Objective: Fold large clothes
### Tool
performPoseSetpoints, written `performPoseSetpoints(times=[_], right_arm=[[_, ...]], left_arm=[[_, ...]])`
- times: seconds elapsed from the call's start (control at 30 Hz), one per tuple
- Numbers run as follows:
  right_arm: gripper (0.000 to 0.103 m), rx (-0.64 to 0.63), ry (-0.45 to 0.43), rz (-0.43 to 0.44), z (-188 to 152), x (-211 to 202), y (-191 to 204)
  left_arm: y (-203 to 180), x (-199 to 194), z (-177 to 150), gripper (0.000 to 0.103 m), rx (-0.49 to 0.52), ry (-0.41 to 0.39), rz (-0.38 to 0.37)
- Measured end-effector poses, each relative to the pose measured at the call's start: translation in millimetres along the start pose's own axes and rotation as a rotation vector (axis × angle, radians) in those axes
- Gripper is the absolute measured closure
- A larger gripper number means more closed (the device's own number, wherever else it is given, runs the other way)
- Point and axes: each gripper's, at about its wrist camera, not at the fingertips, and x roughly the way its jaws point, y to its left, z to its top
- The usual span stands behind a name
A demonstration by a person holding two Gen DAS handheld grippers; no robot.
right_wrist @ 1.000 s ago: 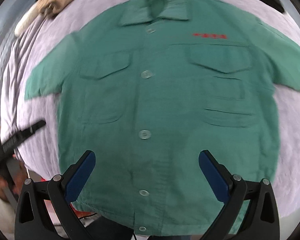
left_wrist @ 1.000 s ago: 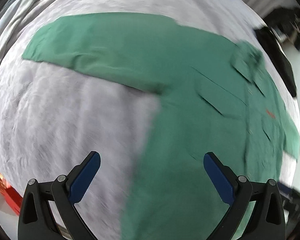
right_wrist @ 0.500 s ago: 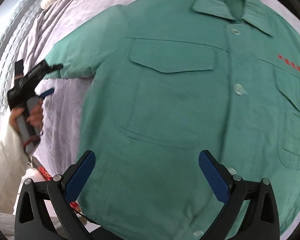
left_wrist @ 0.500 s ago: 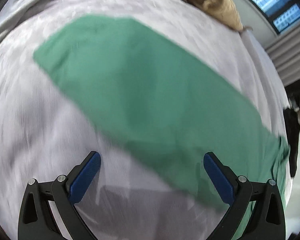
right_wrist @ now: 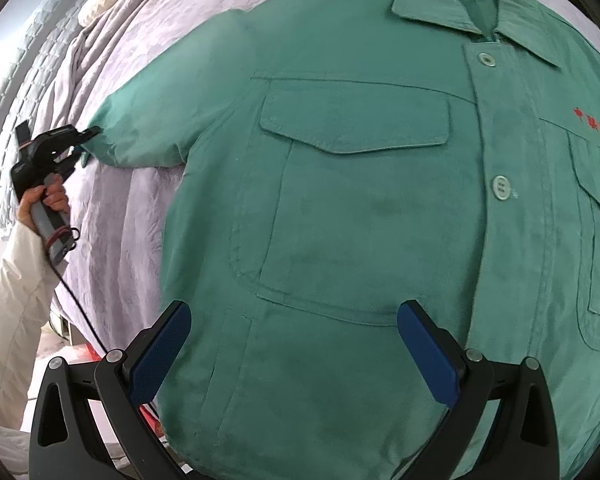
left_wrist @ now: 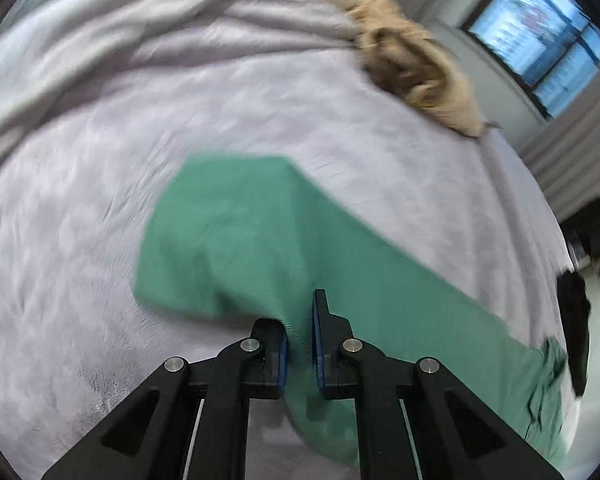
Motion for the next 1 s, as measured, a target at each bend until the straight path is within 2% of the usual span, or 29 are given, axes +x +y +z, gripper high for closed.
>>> performPoseSetpoints(times=[0.1,0.2,0.33,0.43,0.53,0.63,0.73,0.77,0.8,0.83,0.87,1.0], right_arm=[[0.000,0.017,-0.040,0.009,-3,-10,-11],[0.000,0.054,-0.077,0.017,-6,-23,-27],[0.000,0.113,-0.145,0.024,-15,-47,-58],[0.000,0.153,-0.201,0.007,-21,-65,-78],[0.000,0.220,-0.243,-0.012,-31,-81,-112],[0.000,0.296,-0.251,-0.025,-43,-87,-146],[0.000,0.336,-0.244,-0.048,-52,-88,-168],[0.000,0.344,-0.241,-0.052,-53,-88,-173],[0.000,0.353,-0.236,-0.055,-53,-89,-180],[0.000,0.360,-0.232,-0.059,-55,-89,-185],[0.000,0.363,-0.230,-0.065,-55,-90,-191],[0.000,0.341,-0.235,-0.108,-48,-90,-192]], left_arm=[[-53,-22,1,0.092,0.126,-0.035,-0.087],[-125,-47,-6,0.092,0.273,-0.055,-0.206],[-222,-75,-41,0.092,0.425,-0.035,-0.387],[-292,-74,-87,0.092,0.565,0.015,-0.469],[-345,-54,-140,0.092,0.677,0.099,-0.472],[-378,-24,-193,0.091,0.802,0.162,-0.394],[-392,-1,-238,0.089,0.918,0.192,-0.286],[-390,7,-246,0.063,0.940,0.189,-0.235],[-389,9,-253,0.012,0.945,0.192,-0.199],[-386,12,-255,0.000,0.934,0.185,-0.167],[-383,13,-259,0.000,0.923,0.161,-0.152],[-369,5,-251,0.000,0.927,0.194,-0.130]])
